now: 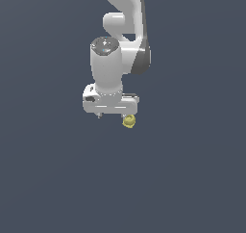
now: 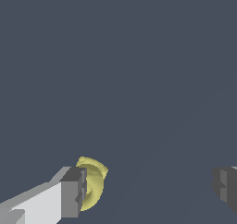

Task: Pick up the object and move it to a goal position.

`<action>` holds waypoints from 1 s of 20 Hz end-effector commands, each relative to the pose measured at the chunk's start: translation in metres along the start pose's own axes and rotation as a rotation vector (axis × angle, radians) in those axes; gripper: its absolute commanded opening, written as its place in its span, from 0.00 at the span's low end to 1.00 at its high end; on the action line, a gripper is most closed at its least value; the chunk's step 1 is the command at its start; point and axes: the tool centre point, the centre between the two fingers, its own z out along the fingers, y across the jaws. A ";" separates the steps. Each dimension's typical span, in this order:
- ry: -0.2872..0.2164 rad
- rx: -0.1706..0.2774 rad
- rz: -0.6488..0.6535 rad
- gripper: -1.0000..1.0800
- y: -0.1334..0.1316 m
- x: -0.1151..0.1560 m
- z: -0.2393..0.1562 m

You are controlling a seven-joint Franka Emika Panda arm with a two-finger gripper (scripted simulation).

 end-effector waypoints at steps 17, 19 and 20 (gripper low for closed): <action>-0.027 0.007 0.249 0.96 -0.050 -0.048 0.055; -0.031 0.006 0.285 0.96 -0.057 -0.056 0.062; -0.032 0.006 0.302 0.96 -0.059 -0.060 0.066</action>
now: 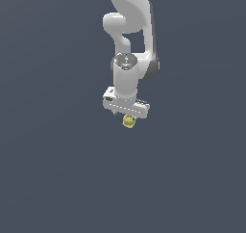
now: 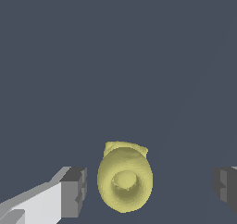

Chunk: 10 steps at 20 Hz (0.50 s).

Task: Pick up the object and move it to a goal position.

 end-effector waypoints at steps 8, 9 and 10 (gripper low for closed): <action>-0.011 -0.004 0.122 0.96 -0.011 -0.031 0.024; -0.011 -0.004 0.129 0.96 -0.011 -0.033 0.025; -0.012 -0.004 0.135 0.96 -0.012 -0.034 0.026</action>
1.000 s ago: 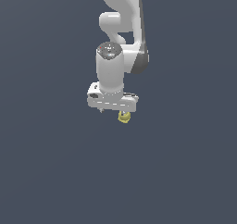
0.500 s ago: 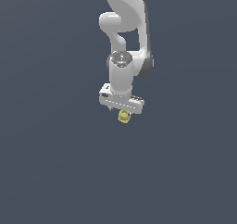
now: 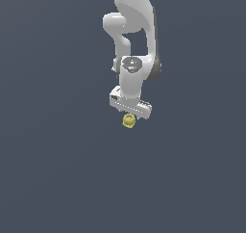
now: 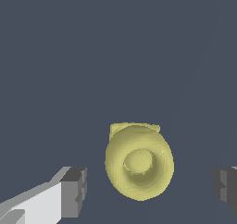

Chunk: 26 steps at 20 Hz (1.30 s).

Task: Pick up the object and move it to a goal position.

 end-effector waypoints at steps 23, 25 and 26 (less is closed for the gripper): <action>-0.002 -0.001 0.026 0.96 -0.001 -0.007 0.054; -0.002 -0.001 0.026 0.00 -0.001 -0.007 0.055; -0.002 -0.001 0.026 0.00 -0.001 -0.007 0.055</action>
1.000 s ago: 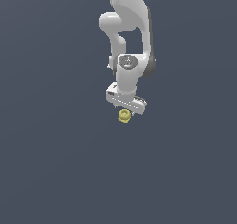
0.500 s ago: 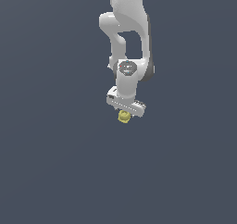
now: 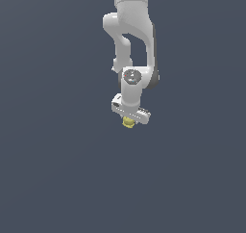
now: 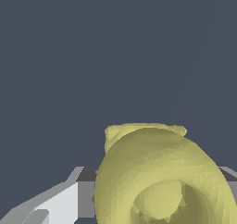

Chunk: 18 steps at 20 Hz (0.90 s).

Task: Pick up the object and move it to a goal position.

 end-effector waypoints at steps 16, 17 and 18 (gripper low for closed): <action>0.001 0.001 0.000 0.00 -0.005 -0.001 -0.014; 0.001 0.001 0.000 0.00 -0.006 -0.001 -0.018; 0.001 0.001 0.000 0.00 -0.008 -0.002 -0.023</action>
